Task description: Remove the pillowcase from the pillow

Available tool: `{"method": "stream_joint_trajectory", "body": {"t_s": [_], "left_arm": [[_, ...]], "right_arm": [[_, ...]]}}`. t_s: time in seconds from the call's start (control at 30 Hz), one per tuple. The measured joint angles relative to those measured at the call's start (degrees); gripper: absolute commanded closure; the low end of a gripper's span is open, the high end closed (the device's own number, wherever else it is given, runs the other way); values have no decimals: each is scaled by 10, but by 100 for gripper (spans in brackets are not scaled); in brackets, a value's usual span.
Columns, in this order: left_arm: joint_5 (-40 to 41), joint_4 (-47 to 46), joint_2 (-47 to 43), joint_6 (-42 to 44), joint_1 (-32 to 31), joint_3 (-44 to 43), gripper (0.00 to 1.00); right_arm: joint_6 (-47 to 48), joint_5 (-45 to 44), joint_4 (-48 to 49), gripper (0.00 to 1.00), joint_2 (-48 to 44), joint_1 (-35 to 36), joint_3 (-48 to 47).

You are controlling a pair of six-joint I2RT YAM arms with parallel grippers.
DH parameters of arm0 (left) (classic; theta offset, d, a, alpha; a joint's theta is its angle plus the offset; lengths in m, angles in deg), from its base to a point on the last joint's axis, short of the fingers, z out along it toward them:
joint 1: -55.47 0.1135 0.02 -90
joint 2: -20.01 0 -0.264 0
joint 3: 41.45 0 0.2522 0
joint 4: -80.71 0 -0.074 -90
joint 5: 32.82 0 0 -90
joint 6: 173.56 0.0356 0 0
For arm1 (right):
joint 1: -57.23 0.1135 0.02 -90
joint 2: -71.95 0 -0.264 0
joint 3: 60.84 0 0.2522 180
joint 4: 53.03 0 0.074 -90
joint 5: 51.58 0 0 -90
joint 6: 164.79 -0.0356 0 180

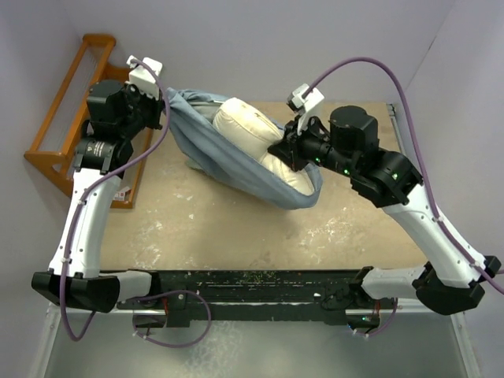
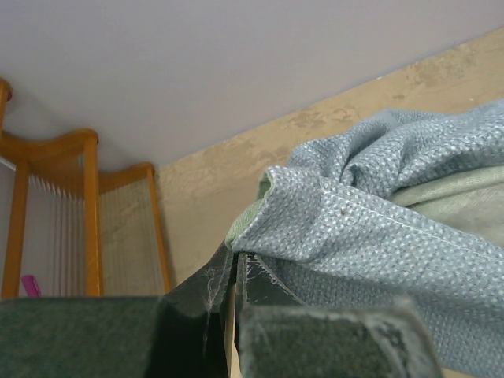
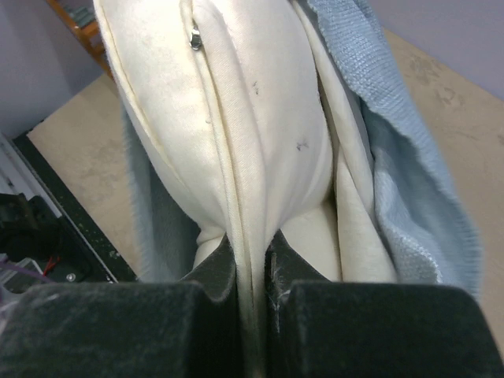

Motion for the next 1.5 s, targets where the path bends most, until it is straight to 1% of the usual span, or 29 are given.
{"method": "stream_joint_trajectory", "body": {"t_s": [0.1, 0.13, 0.17, 0.2, 0.27, 0.3, 0.4, 0.43, 0.47, 0.5, 0.57, 0.63, 0.73, 0.9, 1.03, 1.1, 1.2, 1.3, 1.37, 1.43, 1.5], "left_arm": [[-18, -7, 5, -1, 7, 7, 100], [-38, -7, 5, 0, 9, 10, 98], [-56, -5, 5, 1, 10, 12, 91], [-77, 0, 5, 6, 13, 13, 80], [-133, 18, 4, 21, 17, 21, 48], [-149, 26, 3, 33, 18, 25, 38], [-182, 64, -13, 65, 18, 51, 14], [-190, 84, -22, 80, 18, 55, 4], [-198, 102, -31, 95, 19, 55, 0], [-206, 119, -41, 107, 19, 53, 1], [-224, 179, -58, 134, 19, 19, 1], [-237, 242, -57, 159, 19, -58, 1], [-252, 302, -45, 202, 19, -172, 1], [-293, 393, -31, 277, 19, -250, 1], [-334, 436, 17, 314, 18, -316, 1], [-346, 439, 34, 330, 15, -318, 1], [-357, 441, 36, 357, -3, -285, 1], [-357, 439, 21, 388, -35, -245, 1], [-352, 438, 8, 411, -68, -220, 1], [-349, 430, -4, 425, -95, -205, 1], [-348, 414, -14, 434, -107, -199, 1]], "right_arm": [[-5, 23, 8, 100, -18, 0, 0], [-7, 28, 11, 100, -23, 1, 0], [-9, 35, 14, 100, -26, 1, 0], [-11, 38, 16, 100, -29, 1, -1], [-17, 46, 16, 100, -26, 1, -13], [-18, 49, 15, 100, -21, 1, -22], [-21, 51, 0, 100, 19, 1, -86], [-22, 51, -3, 100, 42, 1, -117], [-22, 51, -3, 100, 56, 1, -134], [-21, 51, -4, 100, 71, 0, -150], [-21, 50, -4, 100, 92, 0, -160], [-21, 51, -10, 100, 111, 0, -163], [-21, 54, -14, 100, 153, -2, -190], [-21, 73, -21, 100, 195, -3, -219], [-21, 83, -25, 100, 199, -3, -218], [-21, 91, -24, 100, 201, -3, -217], [-22, 113, -17, 100, 206, -3, -209], [-26, 144, 2, 100, 206, -3, -181], [-28, 162, 14, 100, 206, -2, -161], [-29, 178, 16, 100, 210, -2, -151], [-28, 192, 17, 100, 217, -2, -150]]}}
